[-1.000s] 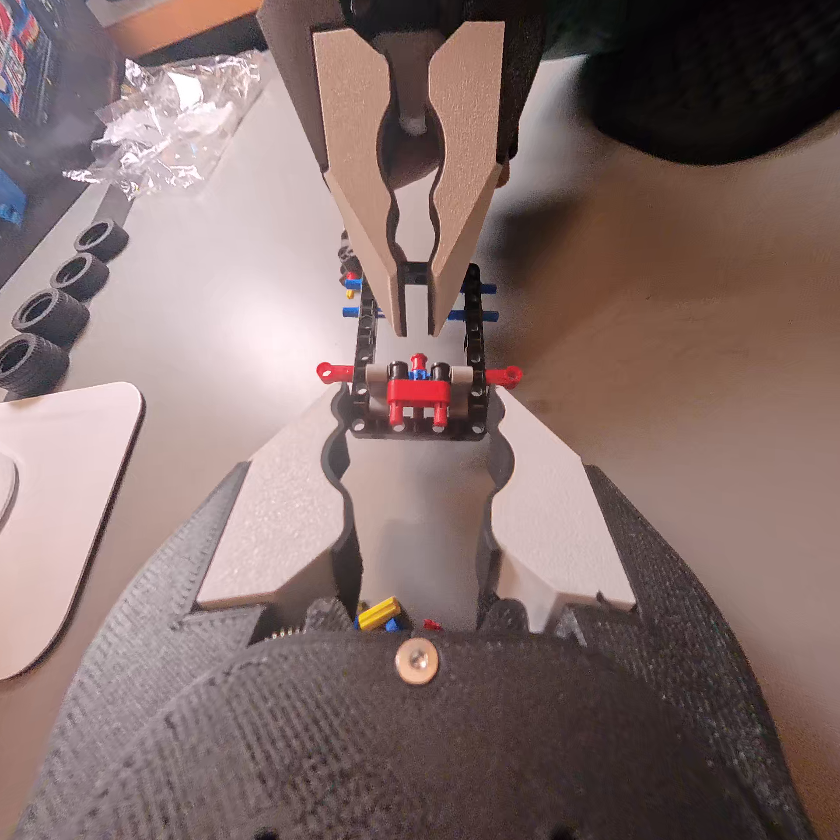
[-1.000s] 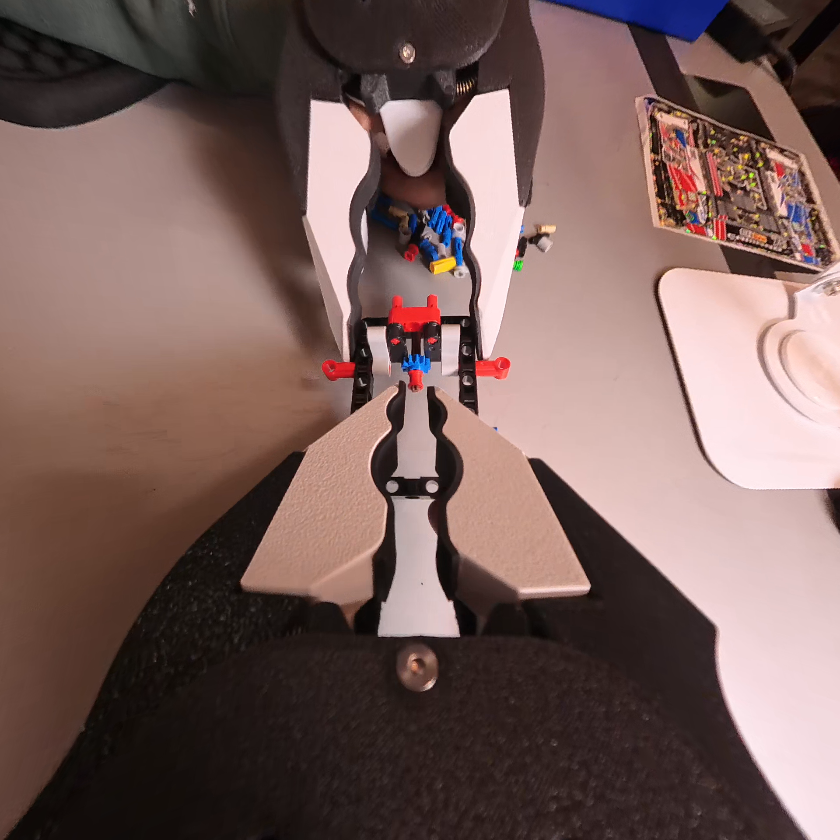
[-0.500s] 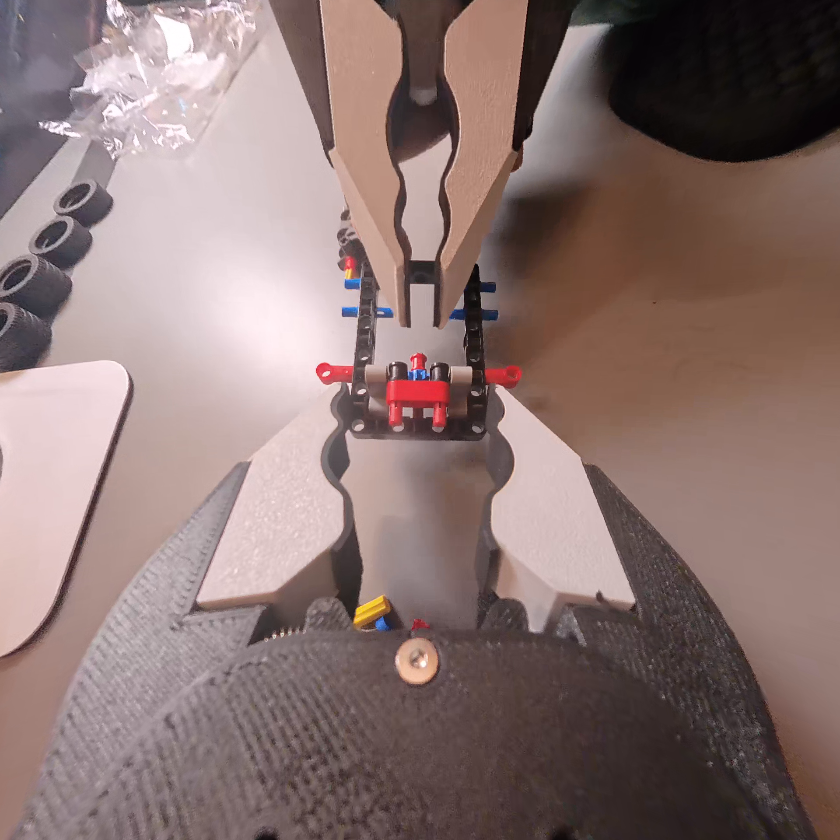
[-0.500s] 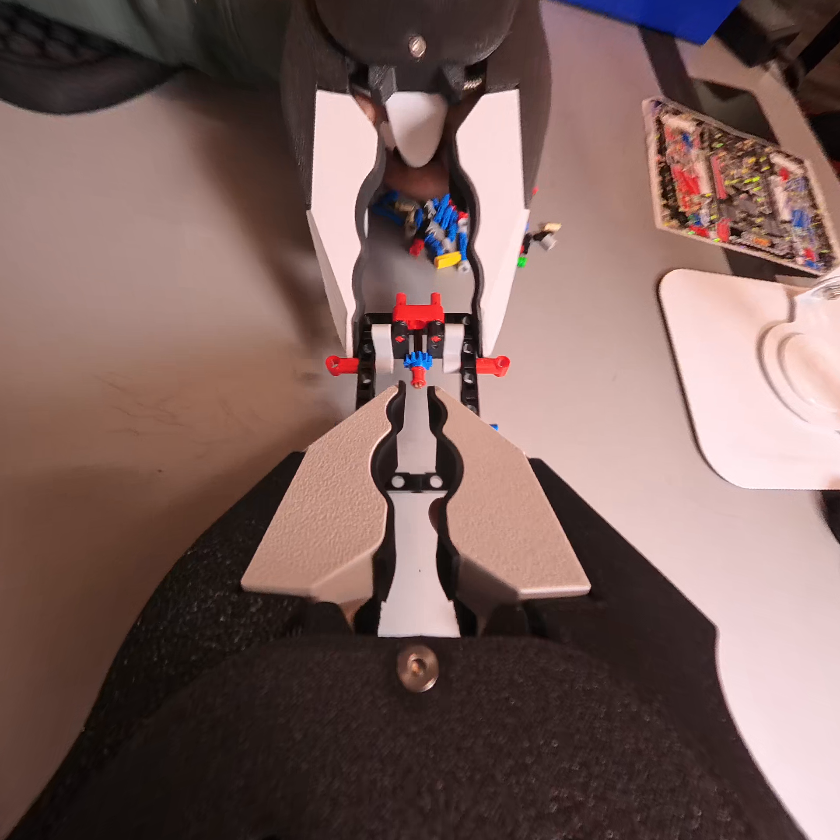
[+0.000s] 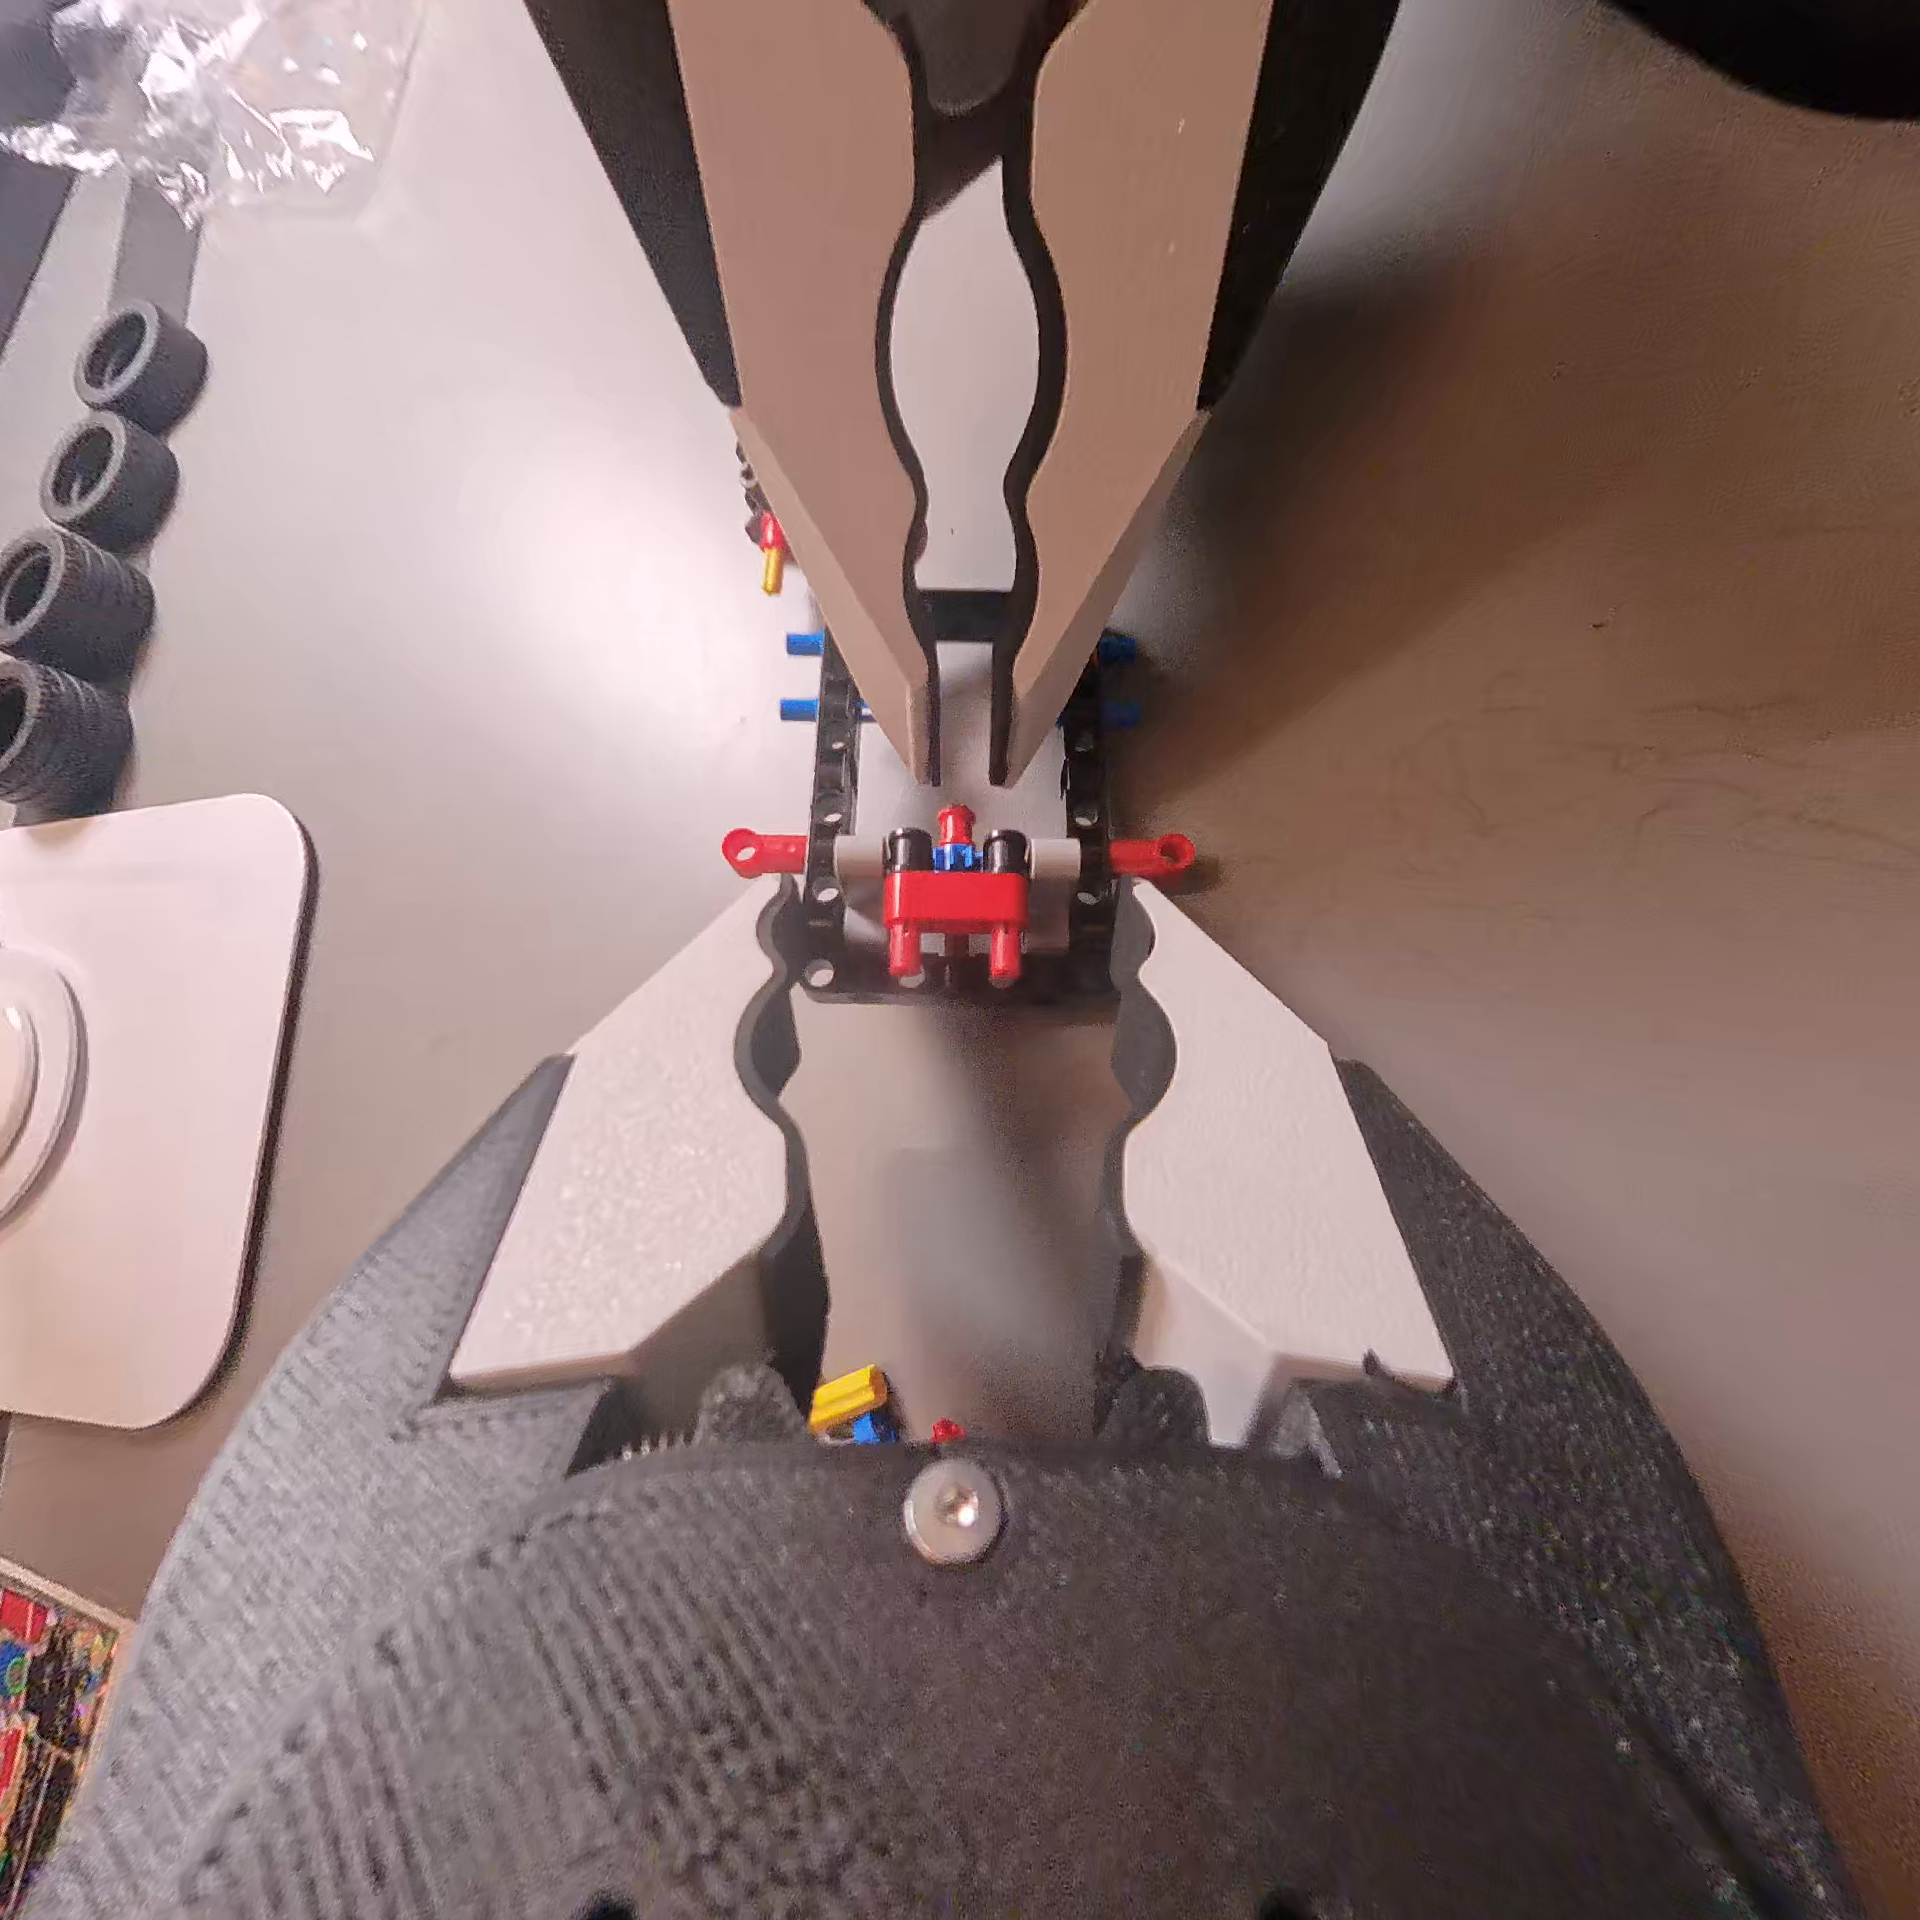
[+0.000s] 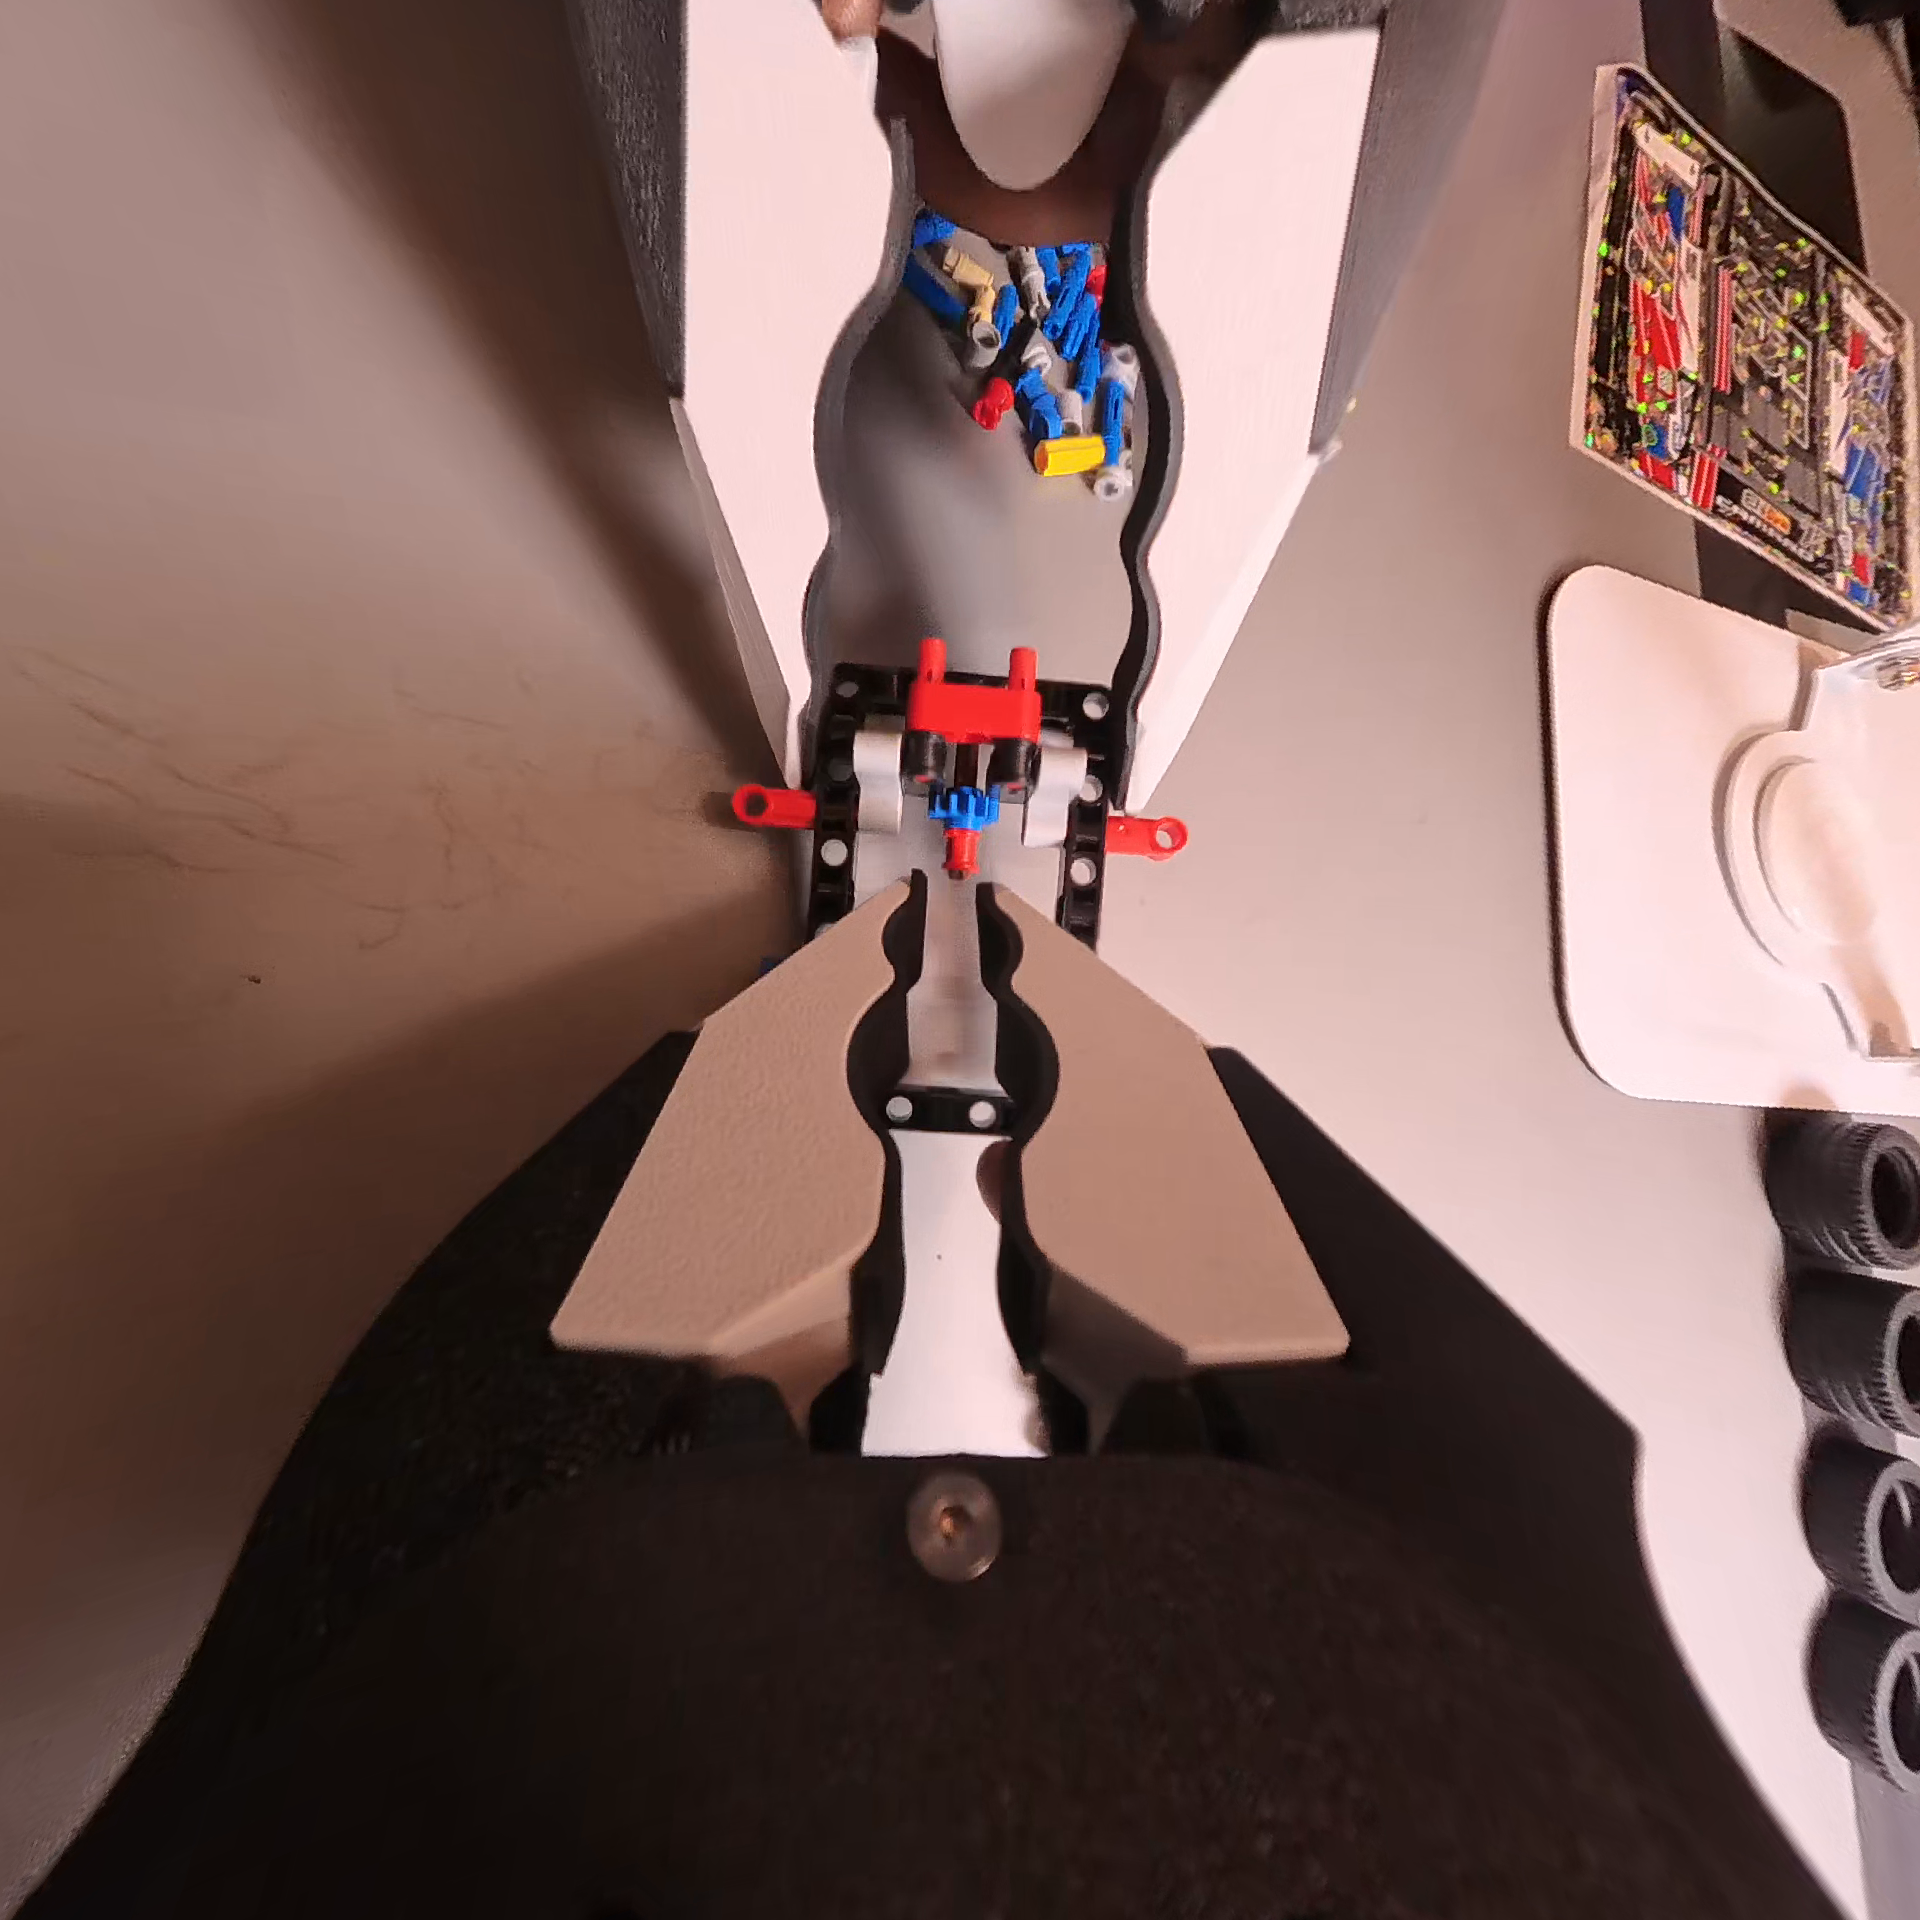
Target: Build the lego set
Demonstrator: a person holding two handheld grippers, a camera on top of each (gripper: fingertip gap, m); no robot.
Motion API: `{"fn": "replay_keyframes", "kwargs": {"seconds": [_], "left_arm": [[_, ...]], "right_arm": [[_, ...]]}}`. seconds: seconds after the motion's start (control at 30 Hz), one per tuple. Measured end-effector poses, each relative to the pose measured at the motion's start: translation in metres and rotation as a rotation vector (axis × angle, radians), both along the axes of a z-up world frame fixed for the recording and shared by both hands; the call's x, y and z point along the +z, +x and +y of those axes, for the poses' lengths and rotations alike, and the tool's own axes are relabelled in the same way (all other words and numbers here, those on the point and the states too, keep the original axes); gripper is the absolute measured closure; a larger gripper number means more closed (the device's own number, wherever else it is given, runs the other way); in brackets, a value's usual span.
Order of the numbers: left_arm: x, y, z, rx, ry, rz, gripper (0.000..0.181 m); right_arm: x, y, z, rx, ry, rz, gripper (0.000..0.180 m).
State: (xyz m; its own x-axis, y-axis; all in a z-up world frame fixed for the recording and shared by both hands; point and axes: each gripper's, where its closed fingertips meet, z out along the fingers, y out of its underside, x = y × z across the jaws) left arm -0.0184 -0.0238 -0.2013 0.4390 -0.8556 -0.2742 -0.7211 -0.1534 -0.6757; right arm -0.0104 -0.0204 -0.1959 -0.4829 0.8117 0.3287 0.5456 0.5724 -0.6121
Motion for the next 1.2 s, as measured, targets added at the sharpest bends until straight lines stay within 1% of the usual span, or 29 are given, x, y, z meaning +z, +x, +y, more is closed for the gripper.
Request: {"fn": "replay_keyframes", "kwargs": {"seconds": [0.07, 0.33, 0.47, 0.7, 0.83, 0.9, 0.97, 1.0, 1.07, 1.2], "left_arm": [[-0.004, 0.001, -0.001, 0.004, -0.017, 0.010, 0.121], [-0.003, 0.012, -0.007, -0.009, -0.101, -0.104, 0.122], [-0.004, 0.018, -0.008, -0.006, -0.134, -0.124, 0.122], [-0.012, 0.021, -0.010, 0.034, -0.194, -0.161, 0.122], [-0.015, 0.021, -0.009, 0.045, -0.204, -0.170, 0.122], [-0.015, 0.020, -0.009, 0.053, -0.210, -0.183, 0.121], [-0.016, 0.019, -0.009, 0.060, -0.222, -0.194, 0.121], [-0.016, 0.019, -0.009, 0.064, -0.228, -0.200, 0.121], [-0.016, 0.018, -0.009, 0.067, -0.226, -0.206, 0.121], [-0.016, 0.018, -0.008, 0.078, -0.225, -0.215, 0.116]], "right_arm": [[0.000, -0.001, -0.003, 0.008, 0.000, -0.001, 0.173], [-0.010, 0.002, -0.007, 0.023, 0.025, -0.069, 0.173], [-0.013, 0.008, -0.010, 0.038, 0.038, -0.117, 0.175], [-0.013, 0.008, -0.011, 0.048, 0.009, -0.096, 0.173], [-0.012, 0.009, -0.010, 0.015, -0.045, -0.121, 0.164], [-0.010, 0.008, -0.009, 0.017, -0.060, -0.092, 0.167], [0.001, 0.003, -0.006, -0.002, -0.098, 0.000, 0.180], [0.007, 0.001, -0.004, -0.016, -0.137, 0.039, 0.180], [0.014, 0.003, -0.001, -0.037, -0.220, 0.057, 0.180], [0.017, 0.005, 0.006, -0.074, -0.289, 0.051, 0.180]]}}
